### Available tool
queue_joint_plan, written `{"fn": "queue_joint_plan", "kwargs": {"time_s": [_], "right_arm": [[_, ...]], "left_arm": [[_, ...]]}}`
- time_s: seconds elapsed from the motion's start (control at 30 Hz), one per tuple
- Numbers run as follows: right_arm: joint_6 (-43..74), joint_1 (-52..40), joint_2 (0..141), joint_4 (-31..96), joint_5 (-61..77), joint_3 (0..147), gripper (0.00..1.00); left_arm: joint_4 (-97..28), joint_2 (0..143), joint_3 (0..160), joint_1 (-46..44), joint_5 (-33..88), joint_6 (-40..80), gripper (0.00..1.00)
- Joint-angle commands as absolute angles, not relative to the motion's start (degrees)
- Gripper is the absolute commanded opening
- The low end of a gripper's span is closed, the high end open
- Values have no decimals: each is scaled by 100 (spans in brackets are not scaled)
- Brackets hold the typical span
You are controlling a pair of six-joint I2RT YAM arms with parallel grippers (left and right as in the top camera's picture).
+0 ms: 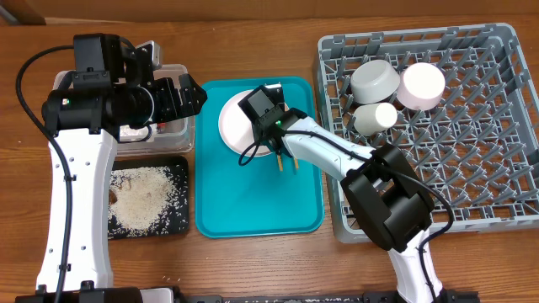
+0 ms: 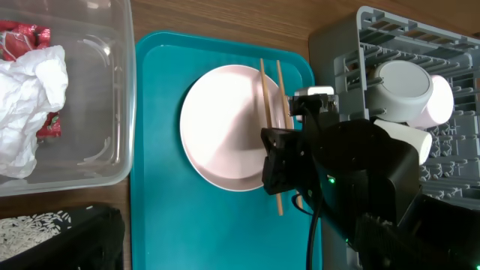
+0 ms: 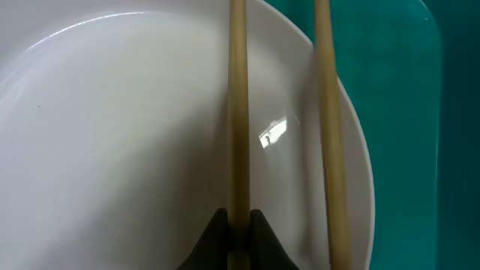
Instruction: Sort waste into correct bins and load items into the dishwasher
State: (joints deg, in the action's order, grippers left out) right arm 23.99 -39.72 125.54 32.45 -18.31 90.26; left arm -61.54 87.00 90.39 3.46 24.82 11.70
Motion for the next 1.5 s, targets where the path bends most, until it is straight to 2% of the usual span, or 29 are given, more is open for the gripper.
{"fn": "queue_joint_plan", "kwargs": {"time_s": [0.0, 0.3, 0.67, 0.8, 1.0, 1.37, 1.47], "right_arm": [[2427, -3951, 12265, 3315, -1671, 9349, 4], [2228, -3684, 10809, 4410, -1341, 9426, 4], [1579, -2373, 10309, 5996, -1125, 9351, 4], [1146, -2073, 10309, 5946, -482, 9181, 4], [1151, -1975, 10309, 5623, -473, 8779, 4], [1151, -1979, 10309, 5463, -480, 8648, 24], [1194, -1979, 10309, 5415, -464, 8648, 24]], "left_arm": [[-6152, 8650, 9166, 336, 2504, 1201, 100], [-6149, 8650, 9166, 336, 2504, 1201, 100], [-6149, 8650, 9166, 336, 2504, 1201, 100], [-6147, 8650, 9166, 336, 2506, 1201, 100], [-6143, 8650, 9166, 336, 2506, 1201, 100], [-6147, 8650, 9166, 336, 2504, 1201, 100], [-6147, 8650, 9166, 336, 2506, 1201, 100]]}}
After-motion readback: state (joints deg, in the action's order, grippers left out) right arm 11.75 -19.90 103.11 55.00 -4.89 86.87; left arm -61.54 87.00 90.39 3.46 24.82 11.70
